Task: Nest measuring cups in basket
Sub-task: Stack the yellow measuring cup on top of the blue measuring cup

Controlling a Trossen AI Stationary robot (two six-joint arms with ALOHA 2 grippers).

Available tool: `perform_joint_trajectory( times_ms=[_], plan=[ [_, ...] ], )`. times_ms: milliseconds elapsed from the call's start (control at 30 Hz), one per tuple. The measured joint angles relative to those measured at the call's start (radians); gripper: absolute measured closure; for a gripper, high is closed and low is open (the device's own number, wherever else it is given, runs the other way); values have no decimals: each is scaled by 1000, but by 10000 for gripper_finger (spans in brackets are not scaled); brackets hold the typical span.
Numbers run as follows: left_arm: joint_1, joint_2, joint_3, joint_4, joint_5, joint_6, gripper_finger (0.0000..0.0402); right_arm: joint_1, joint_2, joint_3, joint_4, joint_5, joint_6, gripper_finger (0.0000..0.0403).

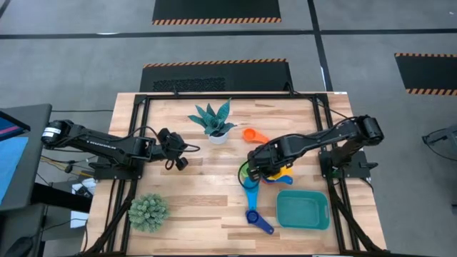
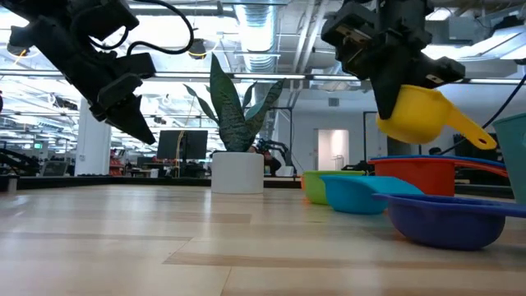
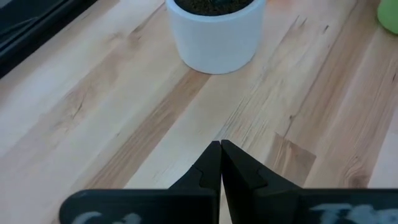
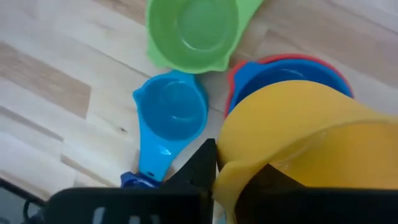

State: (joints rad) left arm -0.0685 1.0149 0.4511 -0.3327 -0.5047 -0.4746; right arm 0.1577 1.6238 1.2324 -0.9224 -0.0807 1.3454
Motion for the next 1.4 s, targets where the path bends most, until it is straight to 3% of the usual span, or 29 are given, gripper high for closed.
perform_joint_trajectory(
  times_ms=[267, 667, 867, 1133, 1400],
  plan=[
    [0, 0, 0, 0, 0, 25, 401, -1, 1, 0, -11, 0, 25, 331],
    [0, 0, 0, -20, 1, 25, 402, 5, 1, 0, -53, 4, 37, 237],
    [0, 0, 0, -23, 1, 25, 402, -6, -5, 0, -57, 10, -150, 210],
    [0, 0, 0, -22, 46, 14, 401, -10, -36, 28, -66, 94, -374, 215],
    [0, 0, 0, -21, 55, -24, 401, 43, 36, 26, -170, 147, -385, 259]
  ],
)
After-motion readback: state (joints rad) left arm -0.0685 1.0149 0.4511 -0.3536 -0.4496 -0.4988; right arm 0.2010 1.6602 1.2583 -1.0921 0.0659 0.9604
